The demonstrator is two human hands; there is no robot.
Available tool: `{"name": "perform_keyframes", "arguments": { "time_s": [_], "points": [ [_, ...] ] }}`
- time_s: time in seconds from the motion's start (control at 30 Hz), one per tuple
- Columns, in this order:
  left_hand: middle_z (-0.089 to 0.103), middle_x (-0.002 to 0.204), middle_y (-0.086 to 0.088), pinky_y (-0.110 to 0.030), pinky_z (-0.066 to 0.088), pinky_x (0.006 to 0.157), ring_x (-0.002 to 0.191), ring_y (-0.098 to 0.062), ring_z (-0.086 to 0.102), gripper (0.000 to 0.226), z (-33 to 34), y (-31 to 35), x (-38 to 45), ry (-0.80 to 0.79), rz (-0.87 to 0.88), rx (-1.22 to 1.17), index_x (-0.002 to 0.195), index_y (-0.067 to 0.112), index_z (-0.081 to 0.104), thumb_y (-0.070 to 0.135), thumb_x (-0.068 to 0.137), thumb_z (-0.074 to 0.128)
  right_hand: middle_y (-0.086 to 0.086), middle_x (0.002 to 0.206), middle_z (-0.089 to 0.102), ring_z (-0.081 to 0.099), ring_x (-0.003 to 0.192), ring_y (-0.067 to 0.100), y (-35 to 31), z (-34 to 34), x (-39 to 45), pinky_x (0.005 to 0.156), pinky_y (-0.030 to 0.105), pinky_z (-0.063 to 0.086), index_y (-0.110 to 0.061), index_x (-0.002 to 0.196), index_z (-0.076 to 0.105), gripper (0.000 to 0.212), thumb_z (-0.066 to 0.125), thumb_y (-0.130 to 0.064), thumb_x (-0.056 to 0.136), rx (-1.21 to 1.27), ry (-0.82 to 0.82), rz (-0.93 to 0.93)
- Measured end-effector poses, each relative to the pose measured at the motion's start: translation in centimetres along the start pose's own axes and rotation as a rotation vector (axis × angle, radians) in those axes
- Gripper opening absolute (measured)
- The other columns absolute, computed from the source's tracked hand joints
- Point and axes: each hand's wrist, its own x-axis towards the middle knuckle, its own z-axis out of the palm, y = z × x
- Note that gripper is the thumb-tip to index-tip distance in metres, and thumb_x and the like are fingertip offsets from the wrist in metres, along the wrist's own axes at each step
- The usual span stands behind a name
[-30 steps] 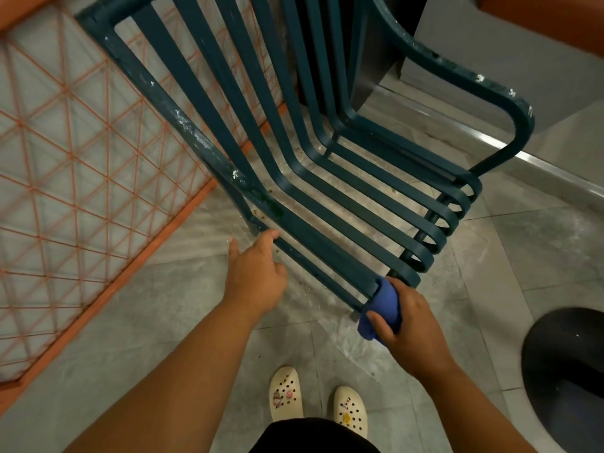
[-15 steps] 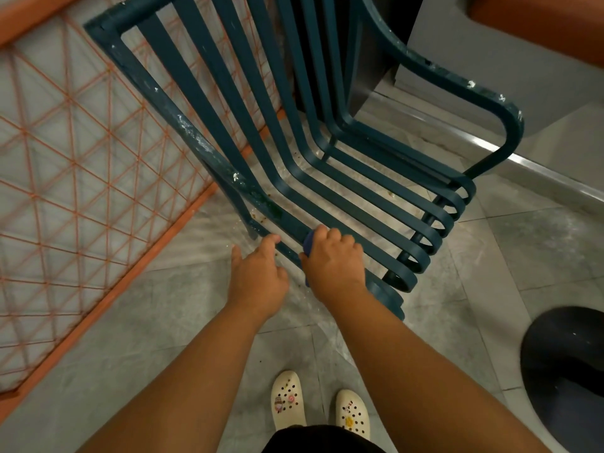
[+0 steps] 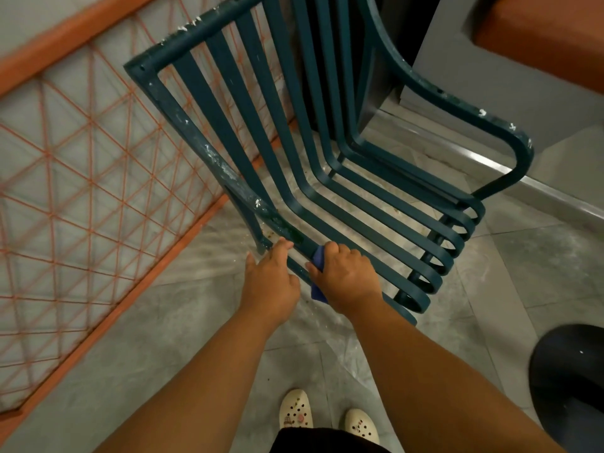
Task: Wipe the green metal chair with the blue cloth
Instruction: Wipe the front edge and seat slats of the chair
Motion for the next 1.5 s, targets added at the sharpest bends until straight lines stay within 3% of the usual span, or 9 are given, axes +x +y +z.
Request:
{"name": "perform_keyframes", "arguments": {
  "time_s": [0.3,0.43,0.53,0.63,0.77,1.03,1.2,1.43,1.5],
  "points": [
    [0.034,0.151,-0.001,-0.044,0.01,0.117,0.133,-0.02,0.037,0.06,-0.5,-0.9,1.0,0.022,0.074,0.032,0.141,0.023,0.031,0.008,0.087,0.051,0.006,0.111,0.06,0.059,0.094,0.024,0.6,-1.0,0.9,0.078,0.034,0.046,-0.022,0.114,0.051,0.041,0.025,-0.05,0.1,0.249,-0.12,0.06],
    [0.029,0.153,0.0,-0.036,0.032,0.109,0.132,-0.021,0.036,0.067,0.2,-1.5,1.7,0.11,0.018,-0.107,0.144,0.024,0.025,0.007,0.086,0.054,0.008,0.141,0.029,0.046,0.1,0.014,-0.7,-1.2,0.5,0.082,0.028,0.044,-0.034,0.127,0.05,0.036,0.038,-0.049,0.096,0.593,0.25,0.088],
    [0.034,0.15,0.001,-0.03,0.039,0.101,0.132,-0.014,0.039,0.076,0.5,-1.2,2.7,0.136,-0.107,-0.383,0.147,0.029,0.018,0.003,0.085,0.053,0.012,0.132,0.037,0.044,0.112,0.025,-2.6,-1.3,0.4,0.095,0.038,0.042,-0.035,0.134,0.047,0.043,0.043,-0.049,0.094,0.384,0.346,-0.004],
    [0.037,0.149,0.001,-0.043,0.041,0.104,0.132,-0.013,0.04,0.077,0.5,-0.9,3.9,0.108,-0.22,-0.625,0.148,0.03,0.018,-0.003,0.086,0.05,0.009,0.136,0.048,0.045,0.122,0.027,-3.1,-0.2,0.5,0.106,0.041,0.033,-0.028,0.148,0.03,0.054,0.042,-0.046,0.098,0.14,0.156,-0.071],
    [0.04,0.147,0.0,-0.034,0.037,0.106,0.129,-0.01,0.041,0.076,0.6,-1.2,4.9,0.131,-0.272,-0.684,0.148,0.025,0.019,-0.006,0.085,0.048,0.008,0.146,0.045,0.043,0.132,0.023,-4.3,-0.7,2.6,0.109,0.035,0.031,-0.02,0.151,0.018,0.061,0.041,-0.041,0.099,0.473,0.092,0.107],
    [0.045,0.142,-0.002,-0.019,0.036,0.09,0.112,0.002,0.042,0.07,0.0,-2.4,5.7,0.183,-0.333,-0.687,0.147,0.022,0.021,-0.007,0.087,0.045,0.004,0.159,-0.013,-0.019,0.145,0.024,-3.4,0.0,1.9,0.116,0.037,-0.013,-0.017,0.152,-0.005,0.074,0.045,-0.022,0.098,0.036,-0.037,-0.4],
    [0.046,0.141,0.001,-0.011,0.033,0.084,0.111,0.004,0.042,0.069,-0.3,-2.4,6.0,0.196,-0.329,-0.669,0.145,0.021,0.026,-0.008,0.086,0.044,0.011,0.161,0.001,0.001,0.148,0.028,-4.9,-1.4,4.6,0.118,0.037,0.003,-0.007,0.152,0.001,0.067,0.039,-0.028,0.101,0.334,-0.174,-0.063],
    [0.047,0.14,0.001,-0.015,0.034,0.087,0.111,0.004,0.043,0.066,-0.6,-2.2,5.8,0.184,-0.325,-0.679,0.145,0.022,0.028,-0.007,0.087,0.043,-0.003,0.155,-0.024,-0.03,0.14,0.021,-2.2,-0.8,1.8,0.114,0.039,-0.017,-0.022,0.147,-0.016,0.08,0.046,-0.019,0.097,-0.05,-0.147,-0.524],
    [0.045,0.143,-0.002,-0.02,0.033,0.094,0.115,0.001,0.043,0.066,-0.8,-2.4,5.7,0.183,-0.334,-0.673,0.146,0.019,0.026,-0.007,0.088,0.042,-0.005,0.155,-0.018,-0.017,0.145,0.019,-1.3,-1.1,2.1,0.119,0.038,-0.002,-0.025,0.148,-0.013,0.076,0.046,-0.024,0.1,-0.011,-0.181,-0.467]
  ]
}}
